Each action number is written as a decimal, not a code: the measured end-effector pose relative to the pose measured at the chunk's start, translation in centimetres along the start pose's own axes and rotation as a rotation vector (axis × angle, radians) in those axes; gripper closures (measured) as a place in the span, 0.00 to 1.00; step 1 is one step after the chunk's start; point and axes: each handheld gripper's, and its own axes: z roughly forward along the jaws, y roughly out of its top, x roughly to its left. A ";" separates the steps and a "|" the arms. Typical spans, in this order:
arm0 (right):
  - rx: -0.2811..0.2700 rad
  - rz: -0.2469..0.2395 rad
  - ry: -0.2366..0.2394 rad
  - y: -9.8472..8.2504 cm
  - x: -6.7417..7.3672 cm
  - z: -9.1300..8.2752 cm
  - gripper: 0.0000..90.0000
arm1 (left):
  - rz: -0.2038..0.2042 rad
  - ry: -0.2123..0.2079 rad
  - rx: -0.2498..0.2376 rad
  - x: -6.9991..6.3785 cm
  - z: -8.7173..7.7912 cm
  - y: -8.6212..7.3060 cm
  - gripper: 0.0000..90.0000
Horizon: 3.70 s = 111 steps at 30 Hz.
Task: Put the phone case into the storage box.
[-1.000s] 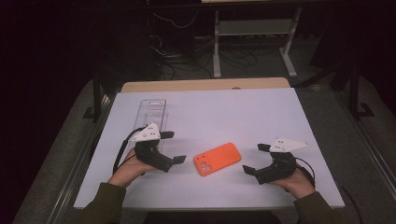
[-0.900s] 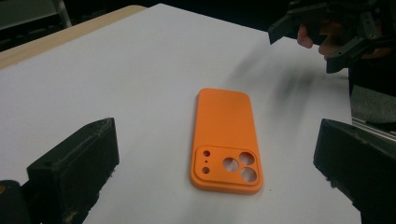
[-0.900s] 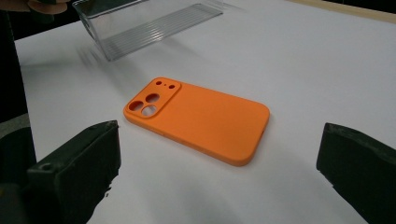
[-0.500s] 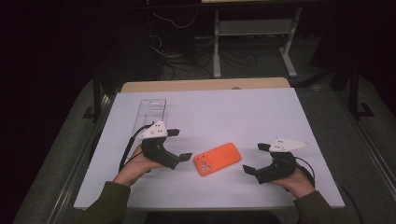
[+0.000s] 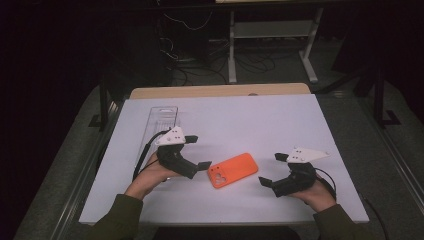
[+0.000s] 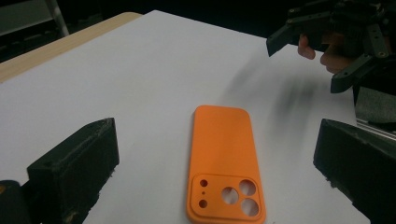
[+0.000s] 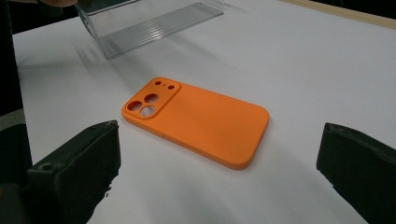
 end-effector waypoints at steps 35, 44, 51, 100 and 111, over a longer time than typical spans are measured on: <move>0.006 -0.003 0.001 0.0 -0.1 -0.1 0.00 | 0.026 -0.042 0.022 -0.6 5.1 1.9 0.00; 0.002 0.002 0.001 0.0 -0.2 -0.1 0.00 | 0.041 -0.061 0.017 -0.5 6.3 2.3 0.00; 0.001 0.003 0.001 0.0 -0.2 -0.2 0.00 | 0.053 -0.072 0.031 -0.5 7.2 2.6 0.00; 0.008 -0.011 -0.002 -0.1 -0.2 -0.2 0.00 | 0.086 -0.039 0.348 -0.7 9.7 0.6 0.00; 0.011 -0.016 -0.003 -0.1 -0.2 -0.2 0.00 | 0.083 -0.046 0.390 -0.8 10.1 0.3 0.00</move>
